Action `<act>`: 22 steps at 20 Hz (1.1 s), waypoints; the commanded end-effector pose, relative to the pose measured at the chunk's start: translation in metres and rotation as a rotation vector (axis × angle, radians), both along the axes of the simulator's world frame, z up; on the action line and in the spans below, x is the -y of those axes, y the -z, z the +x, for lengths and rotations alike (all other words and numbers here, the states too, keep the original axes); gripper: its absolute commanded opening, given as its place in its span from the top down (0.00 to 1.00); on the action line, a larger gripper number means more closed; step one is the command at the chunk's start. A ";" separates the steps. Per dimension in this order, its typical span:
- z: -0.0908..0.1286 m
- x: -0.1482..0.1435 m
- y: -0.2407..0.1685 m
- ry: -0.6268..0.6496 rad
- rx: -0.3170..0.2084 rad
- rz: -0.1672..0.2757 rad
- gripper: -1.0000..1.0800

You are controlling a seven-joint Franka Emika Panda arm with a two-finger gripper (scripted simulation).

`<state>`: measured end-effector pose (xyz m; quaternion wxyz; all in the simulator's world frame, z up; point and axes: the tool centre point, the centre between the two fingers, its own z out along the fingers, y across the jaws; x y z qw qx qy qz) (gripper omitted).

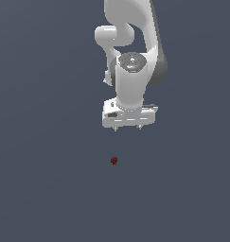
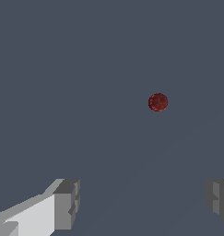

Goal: Pick up the object and move it to a goal position.

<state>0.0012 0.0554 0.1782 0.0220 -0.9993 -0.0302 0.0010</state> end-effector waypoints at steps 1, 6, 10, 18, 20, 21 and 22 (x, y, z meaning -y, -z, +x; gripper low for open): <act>0.000 0.000 0.000 0.001 0.000 0.001 0.04; 0.003 0.001 0.002 0.011 0.000 0.000 0.04; 0.010 0.005 0.010 0.040 -0.001 -0.001 0.04; 0.038 0.022 0.042 0.151 -0.004 -0.011 0.04; 0.047 0.028 0.054 0.190 -0.005 -0.016 0.04; 0.051 0.032 0.060 0.209 -0.005 -0.018 0.04; 0.055 0.035 0.066 0.227 -0.005 -0.021 0.04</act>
